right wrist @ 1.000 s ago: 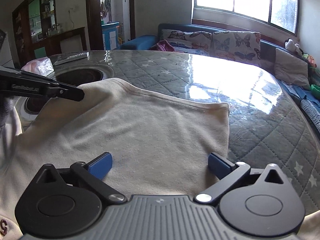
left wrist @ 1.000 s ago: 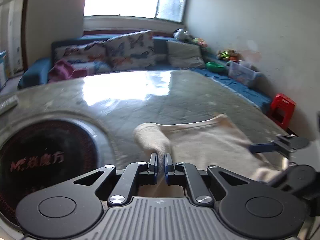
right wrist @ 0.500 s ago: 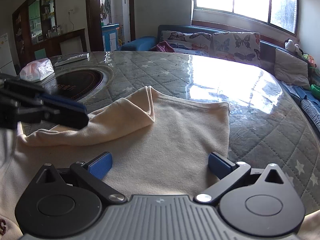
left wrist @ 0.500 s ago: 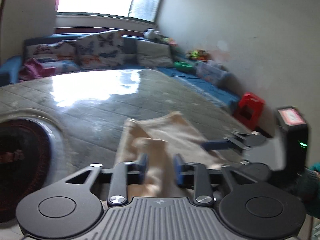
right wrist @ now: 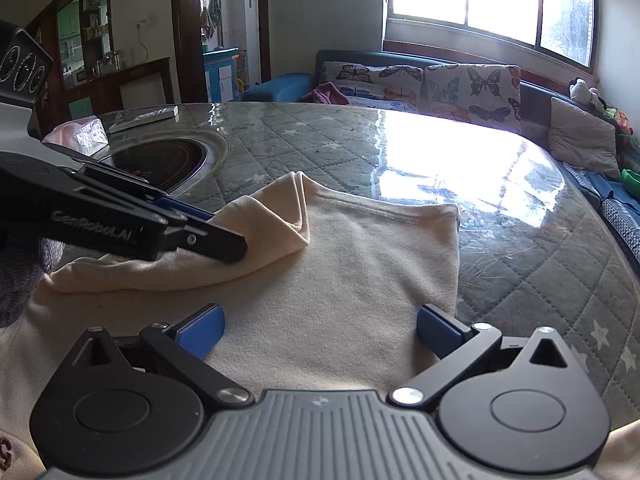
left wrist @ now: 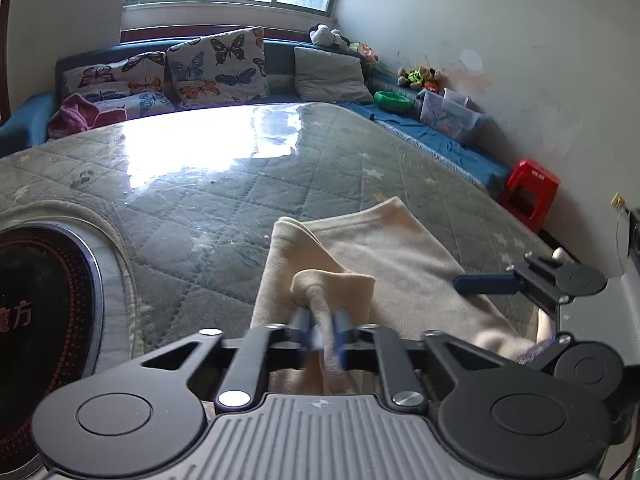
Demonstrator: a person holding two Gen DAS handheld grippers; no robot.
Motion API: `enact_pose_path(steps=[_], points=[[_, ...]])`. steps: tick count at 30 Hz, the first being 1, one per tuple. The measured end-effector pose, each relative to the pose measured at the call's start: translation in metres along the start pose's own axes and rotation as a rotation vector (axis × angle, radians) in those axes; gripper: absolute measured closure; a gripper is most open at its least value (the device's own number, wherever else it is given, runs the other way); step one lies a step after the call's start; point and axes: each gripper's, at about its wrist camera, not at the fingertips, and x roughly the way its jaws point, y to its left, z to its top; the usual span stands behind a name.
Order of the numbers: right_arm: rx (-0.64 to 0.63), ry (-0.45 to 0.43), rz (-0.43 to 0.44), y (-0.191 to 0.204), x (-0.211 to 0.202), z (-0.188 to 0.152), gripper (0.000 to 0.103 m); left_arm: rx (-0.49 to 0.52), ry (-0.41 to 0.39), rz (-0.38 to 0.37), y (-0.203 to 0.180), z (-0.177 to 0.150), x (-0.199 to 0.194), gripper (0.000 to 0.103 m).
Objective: Fold clothes
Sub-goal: 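Grasp the sleeve with the left gripper and fold it across the body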
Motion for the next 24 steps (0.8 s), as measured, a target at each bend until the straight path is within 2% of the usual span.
enact_pose_path(steps=[2, 5, 9, 15, 24], points=[[0.0, 0.0, 0.0, 0.0, 0.0, 0.0, 0.0, -0.008, -0.036, 0.018, 0.006, 0.003, -0.008, 0.094], [0.0, 0.0, 0.0, 0.0, 0.001, 0.0, 0.0, -0.01, -0.101, 0.09, 0.021, 0.012, -0.024, 0.094], [0.001, 0.0, 0.001, 0.0, 0.001, 0.001, 0.0, -0.041, -0.142, 0.185, 0.05, 0.022, -0.034, 0.094], [0.001, 0.002, 0.005, -0.002, 0.001, 0.002, 0.0, -0.078, -0.099, 0.282, 0.086, 0.019, -0.025, 0.094], [-0.005, 0.014, 0.016, -0.004, 0.0, 0.005, 0.0, -0.087, -0.039, 0.308, 0.099, 0.008, -0.009, 0.093]])
